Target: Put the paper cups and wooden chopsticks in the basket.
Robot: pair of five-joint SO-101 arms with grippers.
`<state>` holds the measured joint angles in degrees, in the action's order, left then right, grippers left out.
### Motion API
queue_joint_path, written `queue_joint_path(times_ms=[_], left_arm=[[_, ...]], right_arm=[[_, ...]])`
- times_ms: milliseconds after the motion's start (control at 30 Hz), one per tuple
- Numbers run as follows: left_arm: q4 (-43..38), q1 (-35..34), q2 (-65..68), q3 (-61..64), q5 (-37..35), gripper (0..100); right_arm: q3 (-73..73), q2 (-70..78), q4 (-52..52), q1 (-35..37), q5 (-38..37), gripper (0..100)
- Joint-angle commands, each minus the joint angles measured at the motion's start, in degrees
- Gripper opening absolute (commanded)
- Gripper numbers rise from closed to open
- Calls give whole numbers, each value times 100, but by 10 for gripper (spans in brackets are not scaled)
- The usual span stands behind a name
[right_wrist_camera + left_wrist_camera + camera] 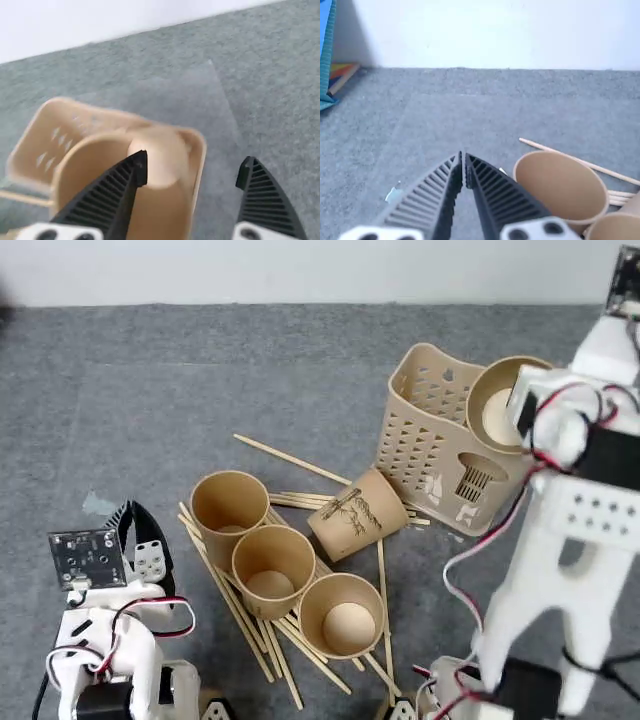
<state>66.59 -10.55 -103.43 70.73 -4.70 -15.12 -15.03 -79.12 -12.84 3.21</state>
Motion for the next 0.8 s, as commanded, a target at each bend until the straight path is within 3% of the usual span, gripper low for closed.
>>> queue_joint_path(times_ms=[0, 300, 400, 567, 767], left_arm=[[-158, 9, -79, -286, 44, 16], [-844, 18, -62, -242, 35, 16], [-941, 18, -44, -66, 35, 33], [-1319, 35, -44, 382, 0, 196], [-1424, 35, -26, 330, 26, 202]], right_arm=[[-273, 286, 681, -207, -62, 299], [-264, 145, 840, -57, -44, 299], [-299, -4, 268, -40, -35, 299], [-308, -637, -831, 251, -26, 299], [-308, -1349, -1886, 831, -26, 299]])
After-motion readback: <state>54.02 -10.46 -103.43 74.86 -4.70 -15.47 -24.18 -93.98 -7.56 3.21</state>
